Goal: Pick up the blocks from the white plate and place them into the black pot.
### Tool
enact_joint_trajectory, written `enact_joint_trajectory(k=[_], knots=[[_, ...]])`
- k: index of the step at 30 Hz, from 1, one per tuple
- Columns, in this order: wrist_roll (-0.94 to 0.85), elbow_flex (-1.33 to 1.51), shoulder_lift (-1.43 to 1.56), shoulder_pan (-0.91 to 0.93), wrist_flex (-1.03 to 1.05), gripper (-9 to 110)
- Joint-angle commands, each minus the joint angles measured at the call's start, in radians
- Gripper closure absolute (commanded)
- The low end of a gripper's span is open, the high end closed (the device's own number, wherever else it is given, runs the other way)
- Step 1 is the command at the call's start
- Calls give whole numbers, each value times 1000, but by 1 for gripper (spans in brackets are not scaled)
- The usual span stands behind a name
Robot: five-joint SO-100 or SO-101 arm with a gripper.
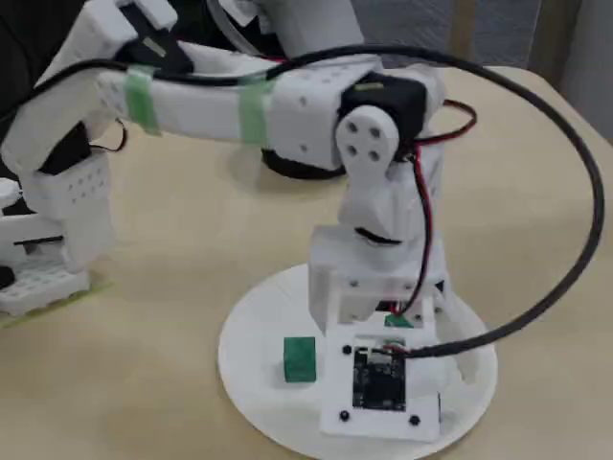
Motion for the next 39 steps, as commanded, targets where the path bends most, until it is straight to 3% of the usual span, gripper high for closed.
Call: enact_joint_trajectory(k=[1, 18, 29, 39], knots=[[8, -117, -17, -18, 11, 65], [44, -213, -137, -37, 12, 69], [101, -305, -199, -44, 14, 78], [160, -371, -236, -32, 14, 97]])
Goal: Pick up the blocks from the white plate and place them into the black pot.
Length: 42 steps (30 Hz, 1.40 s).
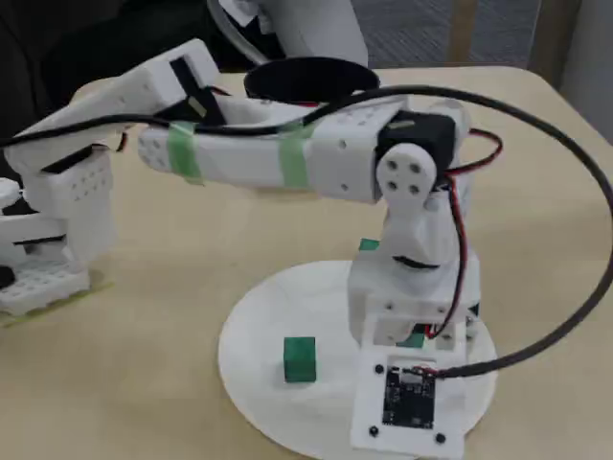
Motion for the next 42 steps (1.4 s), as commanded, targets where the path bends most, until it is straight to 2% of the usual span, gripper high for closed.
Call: enact_joint_trajectory(k=[1, 5, 11, 19, 27, 32, 35, 38, 42], knots=[[12, -46, 14, 11, 3, 99], [28, -46, 18, 11, 8, 104], [28, -48, 87, -11, 9, 104], [74, -35, 410, -135, 15, 104], [121, 405, 908, -439, -14, 104], [250, 1057, 1385, -695, -368, 104], [258, 1180, 1431, -844, -370, 104], [296, 1338, 1513, -971, -485, 104], [305, 1376, 1499, -1094, -526, 104]])
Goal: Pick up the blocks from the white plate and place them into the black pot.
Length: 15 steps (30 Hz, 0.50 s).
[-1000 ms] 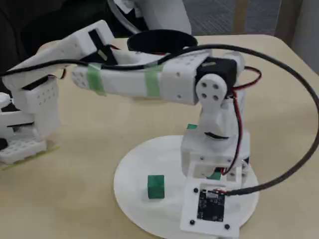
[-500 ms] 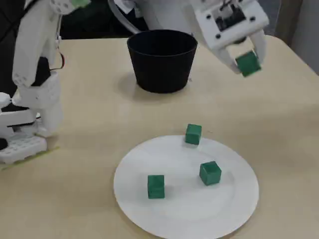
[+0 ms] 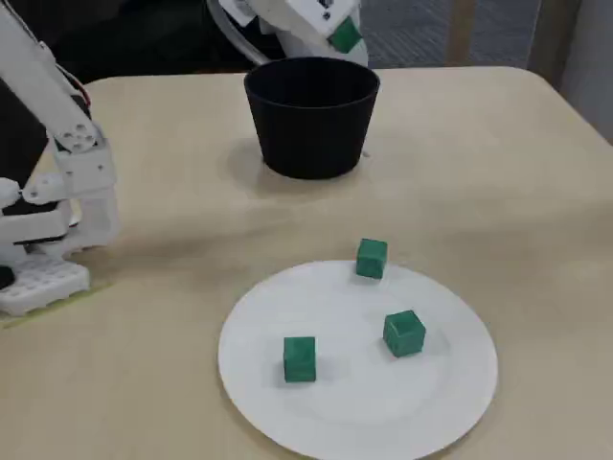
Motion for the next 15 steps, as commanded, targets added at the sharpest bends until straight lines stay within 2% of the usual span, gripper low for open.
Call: enact_joint_trajectory(k=[1, 10, 15], knots=[[15, 37, 34, -106, -75, 104], [44, 150, 8, -261, -278, 104], [46, 209, -32, -273, -367, 104]])
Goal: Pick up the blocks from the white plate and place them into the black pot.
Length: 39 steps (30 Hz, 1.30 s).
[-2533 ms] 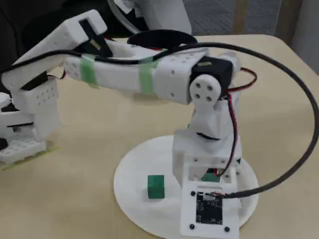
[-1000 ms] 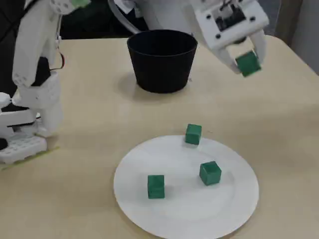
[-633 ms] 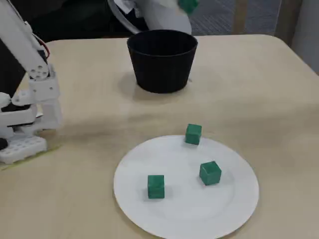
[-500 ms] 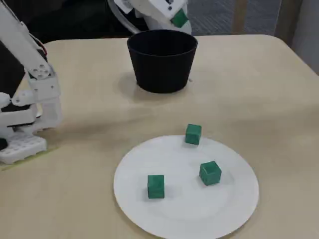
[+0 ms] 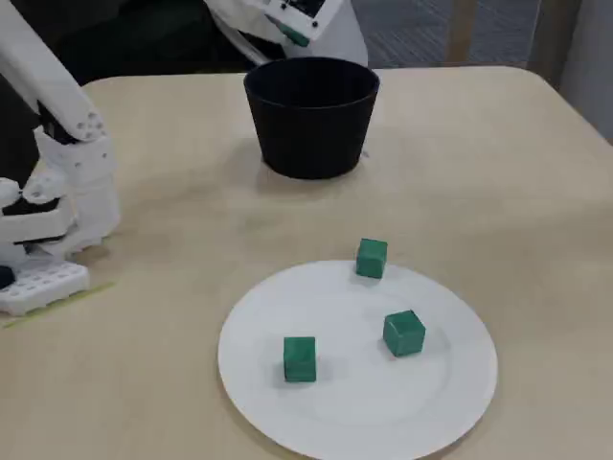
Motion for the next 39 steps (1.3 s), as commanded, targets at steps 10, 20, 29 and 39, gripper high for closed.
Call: enact_joint_trajectory(k=[10, 20, 29, 39], knots=[[-21, 17, -32, 5, -80, 87], [-46, 8, -11, 31, -26, 92], [-143, -6, 187, 459, 285, 104], [-393, -204, -2, 965, 597, 104]])
